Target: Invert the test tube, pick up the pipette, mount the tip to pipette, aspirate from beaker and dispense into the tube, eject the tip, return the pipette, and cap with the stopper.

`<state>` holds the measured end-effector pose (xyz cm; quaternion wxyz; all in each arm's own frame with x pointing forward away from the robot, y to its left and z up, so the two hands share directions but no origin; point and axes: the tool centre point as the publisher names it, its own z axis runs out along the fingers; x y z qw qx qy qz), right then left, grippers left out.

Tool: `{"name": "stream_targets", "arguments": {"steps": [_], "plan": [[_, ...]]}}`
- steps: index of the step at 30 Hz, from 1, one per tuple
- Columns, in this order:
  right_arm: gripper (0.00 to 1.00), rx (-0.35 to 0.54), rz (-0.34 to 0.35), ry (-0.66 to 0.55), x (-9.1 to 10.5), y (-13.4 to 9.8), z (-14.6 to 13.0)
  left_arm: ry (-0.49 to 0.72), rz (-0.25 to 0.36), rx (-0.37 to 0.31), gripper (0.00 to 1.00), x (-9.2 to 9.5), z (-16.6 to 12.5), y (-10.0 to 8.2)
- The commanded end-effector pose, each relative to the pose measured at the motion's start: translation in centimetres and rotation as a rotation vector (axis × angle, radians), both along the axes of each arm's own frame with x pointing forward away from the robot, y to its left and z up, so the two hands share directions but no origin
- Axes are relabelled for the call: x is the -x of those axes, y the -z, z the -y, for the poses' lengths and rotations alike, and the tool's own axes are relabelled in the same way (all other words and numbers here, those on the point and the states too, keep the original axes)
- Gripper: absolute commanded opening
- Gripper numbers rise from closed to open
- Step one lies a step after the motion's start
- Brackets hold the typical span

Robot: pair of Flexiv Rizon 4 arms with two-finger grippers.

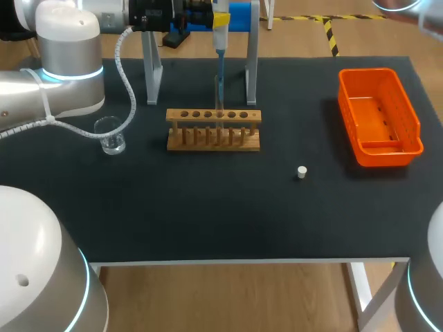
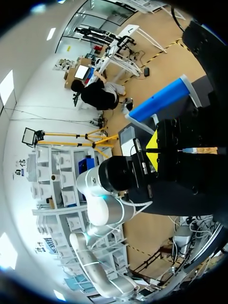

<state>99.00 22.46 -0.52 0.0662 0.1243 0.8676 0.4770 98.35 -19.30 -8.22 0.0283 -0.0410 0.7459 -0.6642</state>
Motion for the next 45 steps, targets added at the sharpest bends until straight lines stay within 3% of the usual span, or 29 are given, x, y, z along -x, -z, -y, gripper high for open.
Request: {"name": "stream_targets", "arguments": {"steps": [1, 45], "plan": [[0.0, 0.005, -0.004, 0.001, 0.2, 0.1, 0.4, 0.002, 0.0, 0.0, 0.0, -0.1, 0.0, 0.0], [0.0, 0.095, -0.037, -0.065, 1.1, 2.2, 0.3, 0.002, 0.0, 0.0, 0.0, -0.1, 0.0, 0.0]]}}
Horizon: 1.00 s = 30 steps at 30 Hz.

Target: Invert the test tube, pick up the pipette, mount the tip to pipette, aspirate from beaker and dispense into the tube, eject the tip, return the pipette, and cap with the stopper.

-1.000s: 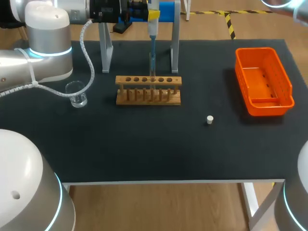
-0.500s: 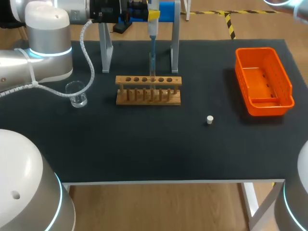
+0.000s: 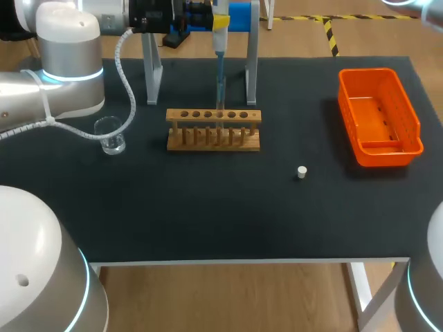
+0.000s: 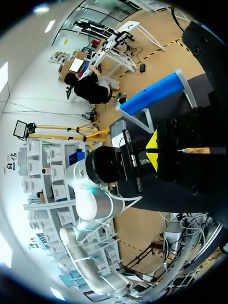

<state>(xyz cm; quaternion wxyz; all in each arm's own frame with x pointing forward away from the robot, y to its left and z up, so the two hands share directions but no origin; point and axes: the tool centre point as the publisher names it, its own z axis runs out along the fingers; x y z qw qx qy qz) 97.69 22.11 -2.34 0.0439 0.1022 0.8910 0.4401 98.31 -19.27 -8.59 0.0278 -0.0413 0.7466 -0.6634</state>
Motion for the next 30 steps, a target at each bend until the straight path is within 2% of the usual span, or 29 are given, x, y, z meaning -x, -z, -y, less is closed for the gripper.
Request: {"name": "stream_targets", "arguments": {"steps": [1, 18, 25, 30], "plan": [[0.0, 0.013, -0.007, -0.005, -0.2, 0.4, 0.0, 0.002, 0.001, 0.002, 0.0, -0.1, 0.0, -0.4], [0.0, 0.043, -0.016, -0.022, 0.2, 1.0, 0.0, 0.002, 0.001, 0.002, 0.0, -0.1, 0.0, -0.4], [0.0, -0.008, 0.021, -0.005, -0.2, -1.5, 0.4, 0.002, 0.001, 0.002, 0.0, -0.1, 0.0, -0.4], [0.0, -0.037, 0.049, -0.007, 0.5, -3.4, 1.8, 0.002, 0.001, 0.002, 0.0, -0.1, 0.0, -0.4]]}}
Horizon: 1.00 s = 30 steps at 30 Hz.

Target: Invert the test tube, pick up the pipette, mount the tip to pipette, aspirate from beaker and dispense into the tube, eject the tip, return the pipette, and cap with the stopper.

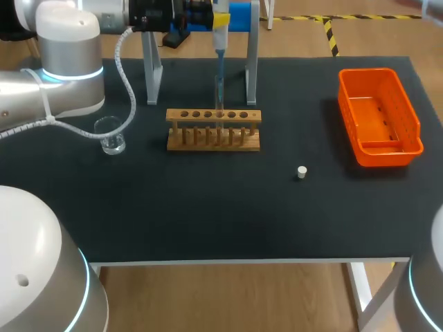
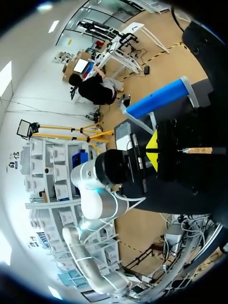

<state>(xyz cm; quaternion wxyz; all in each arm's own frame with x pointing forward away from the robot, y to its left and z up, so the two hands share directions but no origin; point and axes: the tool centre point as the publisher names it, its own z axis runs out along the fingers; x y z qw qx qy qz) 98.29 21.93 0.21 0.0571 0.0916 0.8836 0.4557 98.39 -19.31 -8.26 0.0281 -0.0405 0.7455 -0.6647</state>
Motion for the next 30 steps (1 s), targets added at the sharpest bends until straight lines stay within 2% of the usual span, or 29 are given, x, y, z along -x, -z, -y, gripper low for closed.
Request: {"name": "stream_targets", "arguments": {"steps": [1, 2, 3, 4, 5, 6, 13, 18, 20, 30], "plan": [[0.0, -0.009, 0.015, 0.001, 1.4, -1.1, 2.1, 0.001, -0.001, -0.002, 0.0, -0.1, 0.0, -0.1], [0.06, -0.012, 0.02, 0.003, 1.7, -1.3, 2.6, 0.001, -0.001, -0.002, 0.0, -0.1, 0.0, -0.1], [0.3, -0.016, 0.027, 0.005, 1.9, -1.4, 3.1, 0.001, -0.001, -0.002, 0.0, -0.1, 0.0, -0.1], [0.47, -0.02, 0.032, 0.005, 2.2, -1.5, 3.6, 0.001, -0.001, -0.002, 0.0, -0.1, 0.0, -0.1], [0.82, -0.03, 0.039, 0.008, 2.4, -1.5, 4.1, 0.001, -0.001, -0.002, 0.0, -0.1, 0.0, -0.1], [1.0, -0.038, 0.04, 0.006, 2.7, -1.6, 4.6, 0.001, -0.001, -0.002, 0.0, -0.1, 0.0, -0.1], [1.0, -0.142, 0.051, 0.022, 4.1, 0.3, 8.1, 0.001, -0.001, -0.002, 0.0, -0.1, 0.0, -0.1], [1.0, -0.161, 0.049, 0.026, 5.1, 2.4, 9.7, 0.001, -0.001, -0.002, 0.0, -0.1, 0.0, -0.1], [1.0, -0.143, 0.054, 0.023, 5.6, 3.5, 10.4, 0.001, -0.001, -0.002, 0.0, -0.1, 0.0, -0.1], [1.0, -0.143, 0.054, 0.023, 5.6, 3.5, 10.4, 0.001, -0.001, -0.002, 0.0, -0.1, 0.0, -0.1]]}}
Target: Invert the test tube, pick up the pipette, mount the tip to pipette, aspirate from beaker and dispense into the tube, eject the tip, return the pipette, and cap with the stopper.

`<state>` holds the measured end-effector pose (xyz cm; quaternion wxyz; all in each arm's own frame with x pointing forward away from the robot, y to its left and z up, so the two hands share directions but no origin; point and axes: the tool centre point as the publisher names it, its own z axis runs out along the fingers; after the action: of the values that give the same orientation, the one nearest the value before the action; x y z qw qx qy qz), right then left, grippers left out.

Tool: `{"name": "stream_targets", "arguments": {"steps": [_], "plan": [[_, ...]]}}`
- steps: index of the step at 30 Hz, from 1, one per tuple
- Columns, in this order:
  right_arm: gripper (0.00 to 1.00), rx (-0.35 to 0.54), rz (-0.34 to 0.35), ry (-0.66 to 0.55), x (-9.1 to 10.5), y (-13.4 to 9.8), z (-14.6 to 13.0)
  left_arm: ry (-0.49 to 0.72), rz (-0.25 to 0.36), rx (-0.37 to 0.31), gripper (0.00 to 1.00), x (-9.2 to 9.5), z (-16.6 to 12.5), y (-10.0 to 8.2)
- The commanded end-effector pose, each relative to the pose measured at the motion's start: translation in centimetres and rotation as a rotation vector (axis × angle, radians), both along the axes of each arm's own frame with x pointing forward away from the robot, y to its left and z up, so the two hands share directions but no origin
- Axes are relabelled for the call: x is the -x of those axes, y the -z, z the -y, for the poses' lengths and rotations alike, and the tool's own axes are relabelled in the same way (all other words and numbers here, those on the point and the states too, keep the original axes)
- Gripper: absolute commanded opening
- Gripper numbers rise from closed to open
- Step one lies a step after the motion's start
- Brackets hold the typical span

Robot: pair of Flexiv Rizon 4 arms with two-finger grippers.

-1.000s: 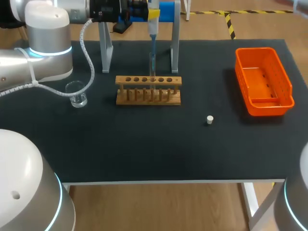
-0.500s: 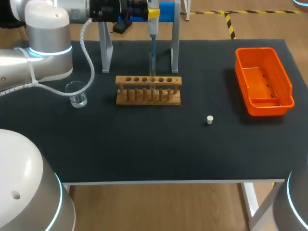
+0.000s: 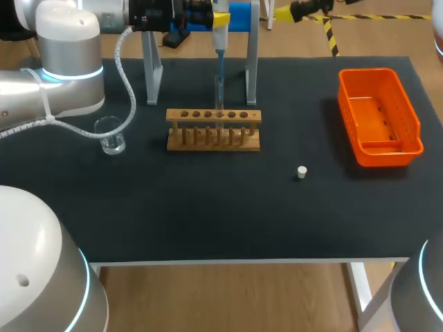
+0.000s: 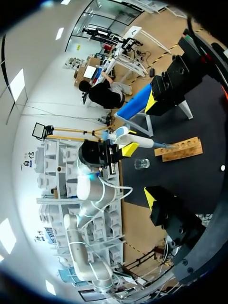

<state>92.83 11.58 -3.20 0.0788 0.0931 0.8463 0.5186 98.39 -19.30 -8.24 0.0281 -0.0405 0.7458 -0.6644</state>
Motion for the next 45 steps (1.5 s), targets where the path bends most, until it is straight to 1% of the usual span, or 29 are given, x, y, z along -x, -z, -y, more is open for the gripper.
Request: {"name": "stream_targets", "arguments": {"steps": [1, 12, 18, 20, 22, 24, 25, 28, 29, 30, 32, 34, 40, 41, 45], "plan": [[1.0, -0.002, 0.001, 0.001, 0.1, 0.1, 0.1, 0.001, -0.001, -0.001, 0.0, -0.1, 0.0, -0.1], [1.0, -0.002, 0.001, 0.001, 0.1, 0.1, 0.1, 0.001, -0.001, -0.001, 0.0, -0.1, 0.0, -0.1], [1.0, -0.008, -0.021, 0.011, 1.5, 5.4, 1.6, 0.001, -0.001, -0.001, 0.0, -0.1, 0.0, -0.1], [1.0, -0.027, -0.028, 0.016, 1.8, 6.4, 1.9, 0.001, -0.001, -0.001, 0.0, -0.1, 0.0, -0.1], [1.0, -0.029, -0.014, 0.006, 2.0, 7.6, 1.9, 0.001, -0.001, -0.001, 0.0, -0.1, 0.0, -0.1], [1.0, -0.052, -0.017, -0.014, 2.2, 8.5, 1.7, 0.001, -0.001, -0.001, 0.0, -0.1, 0.0, -0.1], [1.0, -0.055, -0.002, -0.024, 2.2, 9.0, 1.5, 0.001, -0.001, -0.001, 0.0, -0.1, 0.0, -0.1], [1.0, -0.073, 0.014, -0.058, 2.5, 10.3, 0.8, 0.001, -0.001, -0.001, 0.0, -0.1, 0.0, -0.1], [1.0, -0.085, 0.016, -0.068, 2.4, 10.8, 0.4, 0.001, -0.001, -0.001, 0.0, -0.1, 0.0, -0.1], [1.0, -0.107, -0.002, -0.077, 2.4, 11.1, 0.0, 0.001, -0.001, -0.001, 0.0, -0.1, 0.0, -0.1], [1.0, -0.121, 0.001, -0.089, 2.1, 11.8, -0.6, 0.001, -0.001, -0.001, 0.0, -0.1, 0.0, -0.1], [1.0, -0.137, -0.01, -0.096, 1.7, 12.5, -1.3, 0.001, -0.001, -0.001, 0.0, -0.1, 0.0, -0.1], [1.0, -0.13, 0.002, -0.13, 0.3, 14.8, -2.6, 0.001, -0.001, -0.001, 0.0, -0.1, 0.0, -0.1], [1.0, -0.138, -0.007, -0.139, 0.0, 15.2, -2.8, 0.001, -0.001, -0.001, 0.0, -0.1, 0.0, -0.1], [1.0, -0.139, -0.005, -0.172, -0.9, 16.3, -3.5, 0.001, -0.001, -0.001, 0.0, -0.1, 0.0, -0.1]]}}
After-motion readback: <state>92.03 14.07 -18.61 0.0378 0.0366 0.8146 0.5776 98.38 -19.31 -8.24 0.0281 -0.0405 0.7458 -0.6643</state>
